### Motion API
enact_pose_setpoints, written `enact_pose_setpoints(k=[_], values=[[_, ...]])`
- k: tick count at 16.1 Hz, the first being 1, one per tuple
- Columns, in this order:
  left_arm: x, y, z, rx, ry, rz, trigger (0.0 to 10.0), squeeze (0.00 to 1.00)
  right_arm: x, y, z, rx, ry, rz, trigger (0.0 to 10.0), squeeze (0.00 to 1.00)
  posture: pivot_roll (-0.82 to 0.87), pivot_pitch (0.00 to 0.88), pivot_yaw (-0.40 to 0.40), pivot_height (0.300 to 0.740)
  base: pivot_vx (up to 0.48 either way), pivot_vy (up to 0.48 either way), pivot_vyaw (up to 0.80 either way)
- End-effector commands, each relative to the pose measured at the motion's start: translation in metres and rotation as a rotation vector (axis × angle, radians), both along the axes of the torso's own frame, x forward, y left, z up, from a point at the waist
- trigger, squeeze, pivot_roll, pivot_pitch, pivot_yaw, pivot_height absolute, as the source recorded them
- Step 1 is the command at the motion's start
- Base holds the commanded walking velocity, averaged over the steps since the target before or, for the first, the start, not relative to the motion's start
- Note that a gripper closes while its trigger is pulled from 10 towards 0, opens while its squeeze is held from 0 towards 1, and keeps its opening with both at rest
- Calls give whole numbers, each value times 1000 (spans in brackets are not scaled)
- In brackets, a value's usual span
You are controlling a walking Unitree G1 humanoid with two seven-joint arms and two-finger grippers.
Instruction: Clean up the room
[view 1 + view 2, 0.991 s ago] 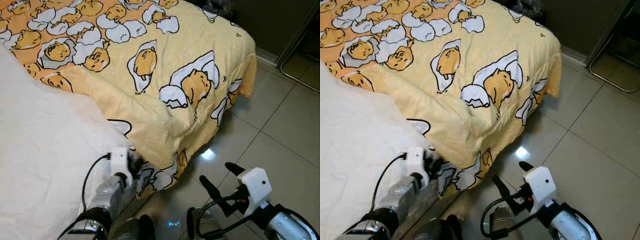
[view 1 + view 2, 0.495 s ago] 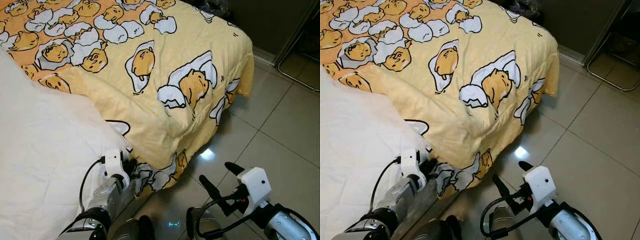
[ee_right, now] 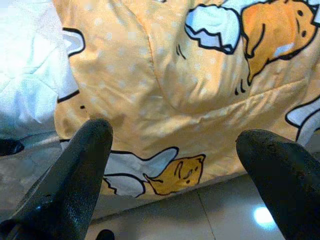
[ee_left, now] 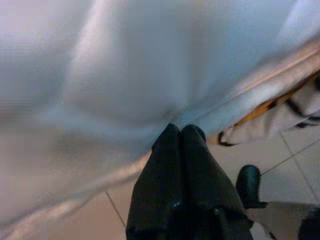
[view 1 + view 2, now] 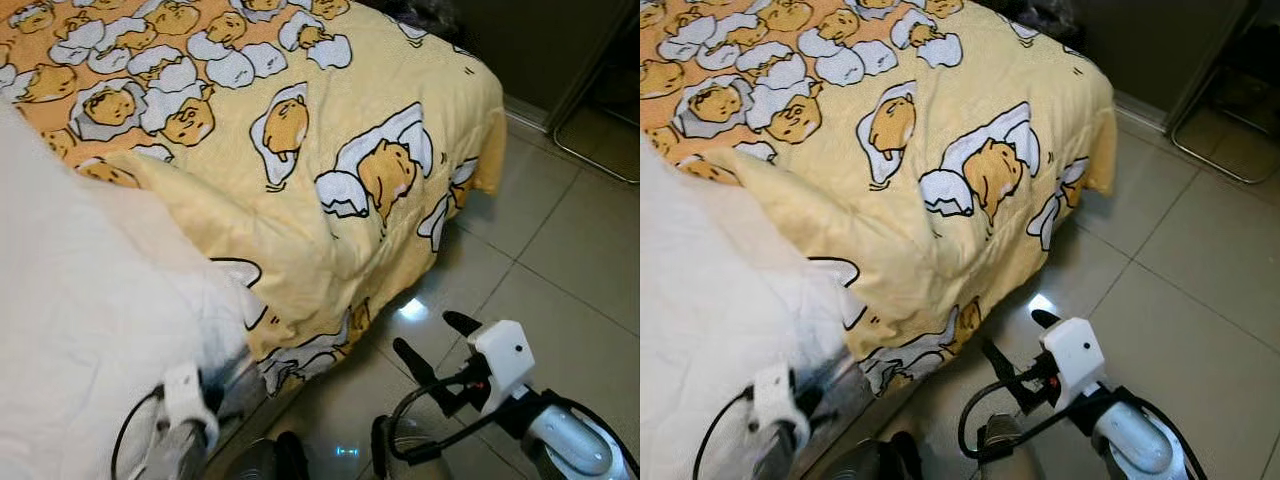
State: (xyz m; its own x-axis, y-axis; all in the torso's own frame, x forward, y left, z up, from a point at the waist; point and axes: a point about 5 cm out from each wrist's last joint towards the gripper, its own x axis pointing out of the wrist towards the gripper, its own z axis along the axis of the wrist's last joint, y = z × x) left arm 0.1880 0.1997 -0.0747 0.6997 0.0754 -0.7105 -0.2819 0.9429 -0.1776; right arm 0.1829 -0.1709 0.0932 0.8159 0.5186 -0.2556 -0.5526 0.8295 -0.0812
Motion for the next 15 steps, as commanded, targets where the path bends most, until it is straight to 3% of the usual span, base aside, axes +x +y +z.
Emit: enact_pose_setpoints(k=[1,2,4,5,6,7,8,9,11,15], values=[[-14,6,-7,12,53,33,0,0,-2,2,-4,9,24,18,10000,0,-310,167,96,740,0,0,0],[-29,4,-13,15,91,26,0,0,1,4,-5,11,25,30,10000,0,-301,162,90,740,0,0,0],[-29,-6,-13,10,59,-43,0,0,2,5,-5,11,23,34,10000,0,-301,161,89,740,0,0,0],[-4,-12,6,127,-128,-146,2353,0,3,5,-5,12,20,35,10000,0,-304,156,89,740,0,0,0],[6,-14,17,191,-215,-193,5882,0,3,4,-5,13,19,33,10000,0,-300,157,92,740,0,0,0],[14,-22,27,242,-293,-266,10000,224,2,4,-6,13,22,34,10000,0,-298,157,95,740,0,0,0],[17,-27,35,282,-350,-315,10000,914,0,4,-8,13,26,34,10000,0,-295,155,104,740,0,0,0],[17,-30,39,286,-379,-329,10000,1000,0,4,-9,14,28,34,10000,0,-295,155,104,740,0,0,0],[12,-45,54,260,-458,-367,10000,1000,-1,5,-13,18,34,27,10000,0,-286,141,120,740,0,0,0],[27,-57,49,187,-405,-348,10000,1000,1,7,-15,25,30,24,10000,0,-289,124,119,740,0,0,0]])
